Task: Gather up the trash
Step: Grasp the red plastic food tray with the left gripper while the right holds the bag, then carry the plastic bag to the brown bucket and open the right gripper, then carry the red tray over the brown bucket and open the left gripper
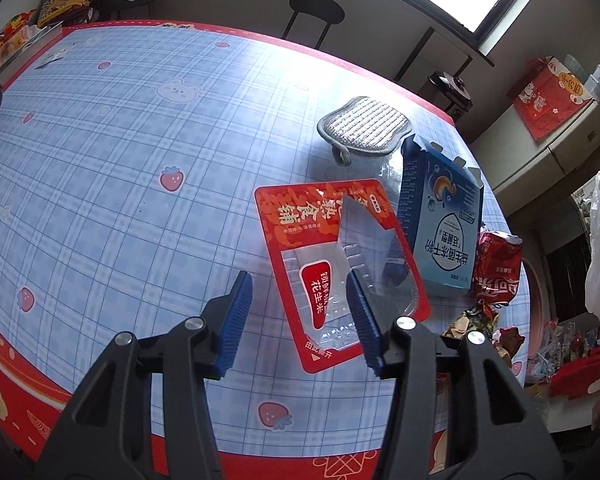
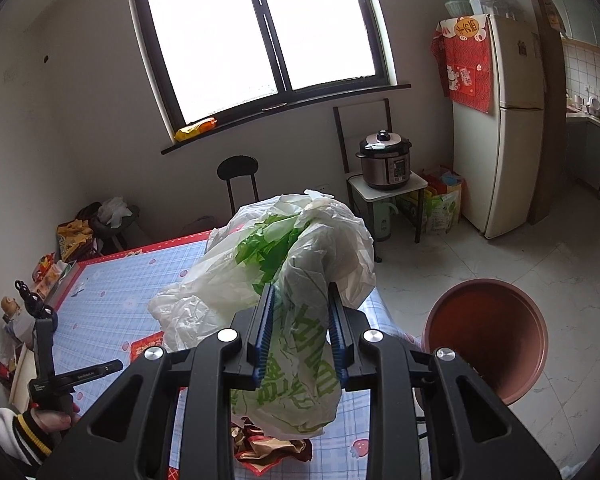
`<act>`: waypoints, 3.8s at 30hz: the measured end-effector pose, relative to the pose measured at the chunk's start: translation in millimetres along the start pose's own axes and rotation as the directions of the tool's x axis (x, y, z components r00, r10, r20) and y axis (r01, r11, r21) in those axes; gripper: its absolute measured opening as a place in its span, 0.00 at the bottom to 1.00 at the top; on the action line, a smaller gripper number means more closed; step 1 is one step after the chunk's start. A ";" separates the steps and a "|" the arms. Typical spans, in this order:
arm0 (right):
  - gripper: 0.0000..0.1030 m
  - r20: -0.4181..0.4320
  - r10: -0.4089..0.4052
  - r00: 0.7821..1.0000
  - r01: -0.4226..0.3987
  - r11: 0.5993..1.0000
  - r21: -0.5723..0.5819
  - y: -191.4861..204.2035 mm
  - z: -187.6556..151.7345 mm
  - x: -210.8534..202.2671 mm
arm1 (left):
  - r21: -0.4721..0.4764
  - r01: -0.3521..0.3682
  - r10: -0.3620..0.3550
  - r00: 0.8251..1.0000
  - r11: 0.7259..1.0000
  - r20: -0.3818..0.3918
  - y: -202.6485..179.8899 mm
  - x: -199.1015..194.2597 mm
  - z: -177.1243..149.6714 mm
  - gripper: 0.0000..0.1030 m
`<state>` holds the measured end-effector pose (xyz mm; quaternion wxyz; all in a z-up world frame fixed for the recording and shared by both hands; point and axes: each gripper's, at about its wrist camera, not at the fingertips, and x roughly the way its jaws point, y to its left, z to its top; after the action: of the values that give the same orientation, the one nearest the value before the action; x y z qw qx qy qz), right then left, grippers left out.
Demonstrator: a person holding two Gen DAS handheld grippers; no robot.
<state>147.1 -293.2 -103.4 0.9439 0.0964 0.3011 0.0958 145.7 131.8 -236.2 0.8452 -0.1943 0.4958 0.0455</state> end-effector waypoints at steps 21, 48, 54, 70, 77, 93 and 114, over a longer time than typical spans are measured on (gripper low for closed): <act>0.25 0.021 -0.112 0.993 0.112 0.994 -0.010 2.6 2.4 -31.6 | -0.004 0.016 -0.016 0.998 1.000 -0.062 1.7 43.5 -2.8 0.24; 0.25 0.134 -0.352 0.926 0.343 0.935 0.088 -148.0 61.9 -47.9 | -0.008 -0.005 0.008 0.930 1.000 0.367 -21.8 -134.0 17.9 0.20; 0.25 0.078 -0.408 0.909 0.405 0.913 0.050 -183.1 71.3 -22.1 | 0.001 -0.005 0.005 0.917 1.000 0.398 -42.9 -156.4 8.8 0.20; 0.47 -0.034 -0.434 0.900 0.435 0.896 0.092 -229.9 62.8 25.9 | 0.077 -0.023 -0.011 0.913 0.997 0.409 -82.7 -169.7 10.7 0.20; 0.86 0.057 -0.435 0.899 0.423 0.893 0.152 -221.0 69.4 0.2 | 0.141 -0.011 -0.048 0.911 0.990 0.409 -97.5 -171.4 27.3 0.20; 0.95 0.091 -0.412 0.907 0.405 0.910 0.084 -175.6 68.2 -101.2 | 0.444 0.164 -0.321 0.897 0.881 0.305 -228.1 -150.2 37.2 0.20; 0.95 -0.001 -0.505 0.863 0.502 0.859 0.100 -224.8 27.2 -160.0 | 0.618 0.380 -0.530 0.845 0.689 0.072 -443.7 -72.6 -12.7 0.20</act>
<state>62.6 -551.4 -47.5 0.9341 0.0614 0.3080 -0.1700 218.3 -272.9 -53.8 0.9014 -0.0372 0.3127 -0.2970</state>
